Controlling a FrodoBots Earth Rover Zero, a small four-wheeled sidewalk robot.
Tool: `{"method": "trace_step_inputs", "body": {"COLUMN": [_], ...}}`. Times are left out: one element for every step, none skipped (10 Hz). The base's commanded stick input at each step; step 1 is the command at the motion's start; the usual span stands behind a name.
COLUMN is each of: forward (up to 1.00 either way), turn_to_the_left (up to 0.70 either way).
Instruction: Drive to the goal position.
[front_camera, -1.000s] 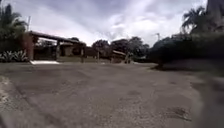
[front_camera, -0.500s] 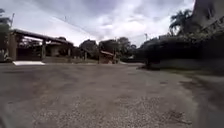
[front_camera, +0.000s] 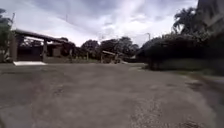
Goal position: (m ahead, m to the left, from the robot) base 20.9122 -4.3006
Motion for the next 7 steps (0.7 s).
{"method": "trace_step_inputs", "body": {"forward": [0.50, 0.50, 0.50, 0.50, 0.50, 0.50, 0.50], "turn_to_the_left": [0.00, 0.00, 0.00, 0.00, 0.00, 0.00, 0.00]}}
